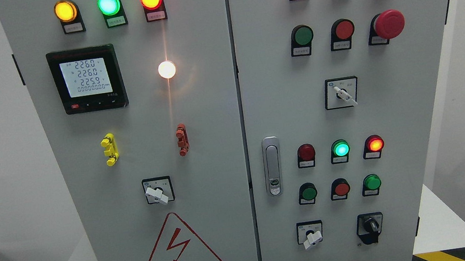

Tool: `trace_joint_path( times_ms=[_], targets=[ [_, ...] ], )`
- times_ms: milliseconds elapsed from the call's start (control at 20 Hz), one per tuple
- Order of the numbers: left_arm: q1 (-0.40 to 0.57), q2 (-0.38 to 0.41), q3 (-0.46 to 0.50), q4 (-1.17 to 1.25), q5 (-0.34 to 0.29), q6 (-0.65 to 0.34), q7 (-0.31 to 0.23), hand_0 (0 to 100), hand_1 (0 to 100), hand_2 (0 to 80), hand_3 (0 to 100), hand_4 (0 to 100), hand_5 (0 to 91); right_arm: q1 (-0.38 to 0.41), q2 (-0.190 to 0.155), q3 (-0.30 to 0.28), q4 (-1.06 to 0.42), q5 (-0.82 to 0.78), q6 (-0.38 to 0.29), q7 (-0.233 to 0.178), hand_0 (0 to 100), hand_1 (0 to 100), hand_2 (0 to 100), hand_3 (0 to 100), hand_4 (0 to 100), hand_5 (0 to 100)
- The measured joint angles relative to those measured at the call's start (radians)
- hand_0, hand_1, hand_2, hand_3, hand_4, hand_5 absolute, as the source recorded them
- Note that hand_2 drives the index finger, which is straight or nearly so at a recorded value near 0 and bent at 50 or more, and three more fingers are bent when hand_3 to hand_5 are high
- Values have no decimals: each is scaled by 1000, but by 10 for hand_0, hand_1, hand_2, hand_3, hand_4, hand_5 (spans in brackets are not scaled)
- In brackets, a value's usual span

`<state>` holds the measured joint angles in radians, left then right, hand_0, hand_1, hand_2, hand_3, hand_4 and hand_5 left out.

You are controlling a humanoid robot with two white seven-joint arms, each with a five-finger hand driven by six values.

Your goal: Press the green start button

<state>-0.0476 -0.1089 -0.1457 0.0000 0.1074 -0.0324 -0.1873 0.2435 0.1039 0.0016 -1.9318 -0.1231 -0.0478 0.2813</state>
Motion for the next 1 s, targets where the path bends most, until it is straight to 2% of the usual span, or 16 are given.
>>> trace_joint_path(
  times_ms=[350, 550, 700, 750, 800, 900, 950, 1000],
  targets=[
    [0, 0, 0, 0, 0, 0, -1, 120, 556, 0, 0, 0, 0, 5, 2, -1, -2, 0, 1, -1, 0, 212, 0, 0, 0, 0],
    [0, 0, 0, 0, 0, 0, -1, 120, 556, 0, 0, 0, 0, 8, 3, -1, -5, 5, 0, -4, 0, 305, 0, 14, 2, 0],
    [0, 0, 0, 0, 0, 0, -1, 120, 556, 0, 0, 0, 0, 9, 3, -1, -8, 37, -28, -4, 0, 371, 0, 148, 171, 6],
    [0, 0, 0, 0, 0, 0, -1, 120, 556, 0, 0, 0, 0, 10, 3, -1, -10, 53, -44, -4, 0, 379, 0, 182, 205, 32],
    [0, 0, 0, 0, 0, 0, -1, 120, 556, 0, 0, 0, 0, 10, 3, -1, -12, 69, -62, -5, 0, 388, 0, 263, 264, 121],
    [0, 0, 0, 0, 0, 0, -1, 120, 556, 0, 0, 0, 0, 12, 3, -1, -17, 111, -98, -11, 0, 390, 0, 331, 324, 237],
    [0, 0, 0, 0, 0, 0, -2, 120, 556, 0, 0, 0, 0, 14, 3, -1, -18, 135, -122, -21, 0, 390, 0, 389, 377, 335],
    [0, 0, 0, 0, 0, 0, -2, 120, 556, 0, 0, 0, 0, 16, 3, -1, -20, 166, -148, -34, 0, 391, 0, 406, 396, 364]
  ],
)
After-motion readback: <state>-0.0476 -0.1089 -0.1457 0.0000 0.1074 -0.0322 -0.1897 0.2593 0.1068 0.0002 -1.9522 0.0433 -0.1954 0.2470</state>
